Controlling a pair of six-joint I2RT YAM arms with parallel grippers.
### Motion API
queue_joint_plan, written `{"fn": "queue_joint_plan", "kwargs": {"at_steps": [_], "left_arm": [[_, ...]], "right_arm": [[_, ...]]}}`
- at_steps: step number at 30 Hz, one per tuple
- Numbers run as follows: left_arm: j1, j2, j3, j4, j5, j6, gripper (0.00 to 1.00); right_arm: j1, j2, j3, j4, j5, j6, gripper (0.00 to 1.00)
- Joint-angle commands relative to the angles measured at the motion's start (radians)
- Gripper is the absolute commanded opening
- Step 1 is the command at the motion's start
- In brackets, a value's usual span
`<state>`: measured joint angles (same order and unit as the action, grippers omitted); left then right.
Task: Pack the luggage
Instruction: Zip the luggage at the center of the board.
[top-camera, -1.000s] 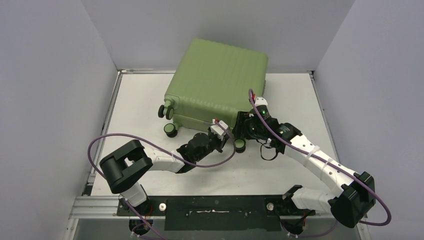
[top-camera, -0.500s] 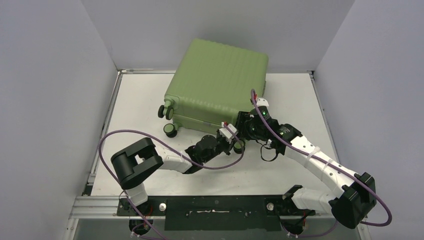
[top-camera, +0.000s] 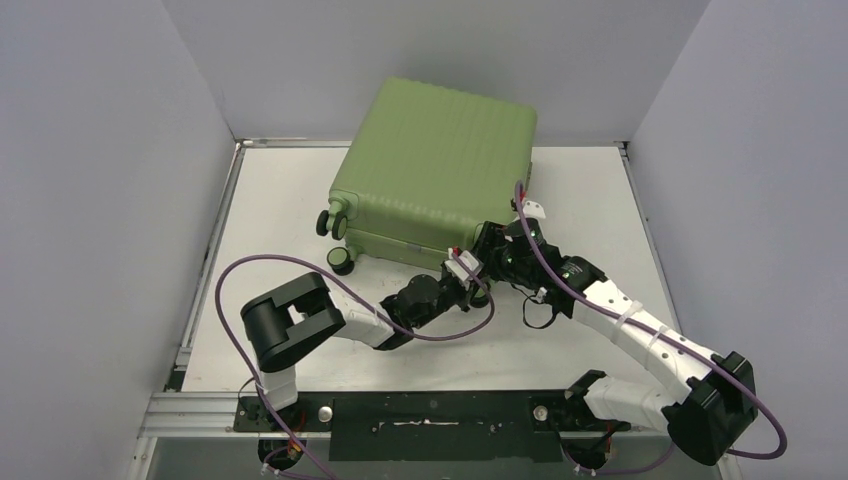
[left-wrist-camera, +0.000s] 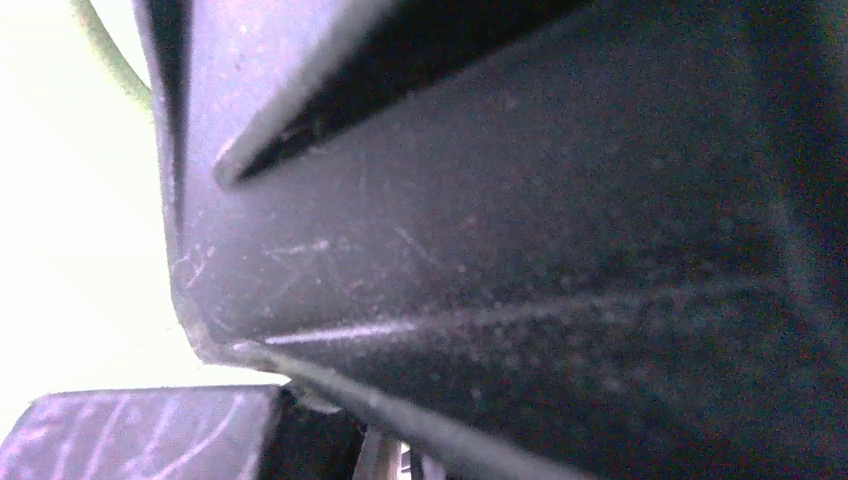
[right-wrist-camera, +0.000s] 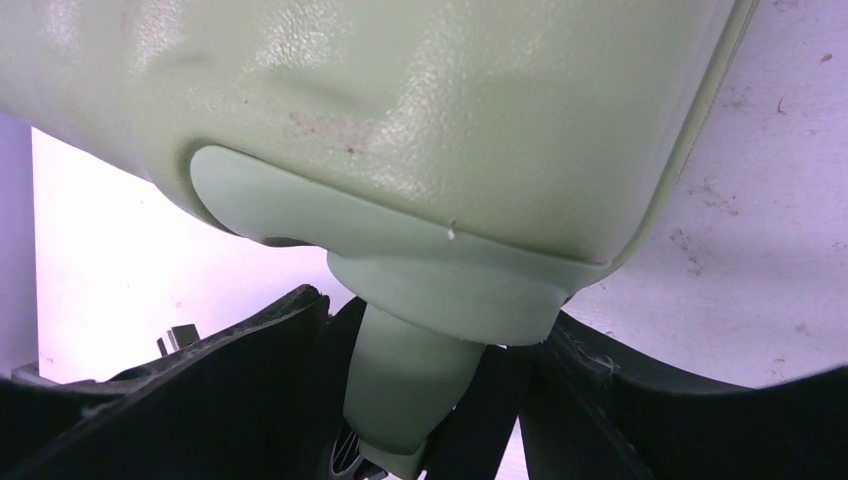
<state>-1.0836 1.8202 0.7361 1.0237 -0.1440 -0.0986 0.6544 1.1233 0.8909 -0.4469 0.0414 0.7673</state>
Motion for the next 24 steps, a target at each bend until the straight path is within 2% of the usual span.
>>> {"fn": "queue_joint_plan", "kwargs": {"at_steps": [1, 13, 24], "left_arm": [[-0.107, 0.04, 0.054, 0.079, 0.243, -0.043, 0.0], [-0.149, 0.1, 0.091, 0.137, 0.262, -0.068, 0.0], [-0.204, 0.063, 0.014, 0.124, 0.215, -0.019, 0.0]], "right_arm": [[0.034, -0.011, -0.011, 0.222, -0.135, 0.105, 0.0], [0.046, -0.009, -0.034, 0.249, -0.138, 0.165, 0.0], [0.111, 0.025, 0.006, 0.258, -0.12, 0.209, 0.0]]}}
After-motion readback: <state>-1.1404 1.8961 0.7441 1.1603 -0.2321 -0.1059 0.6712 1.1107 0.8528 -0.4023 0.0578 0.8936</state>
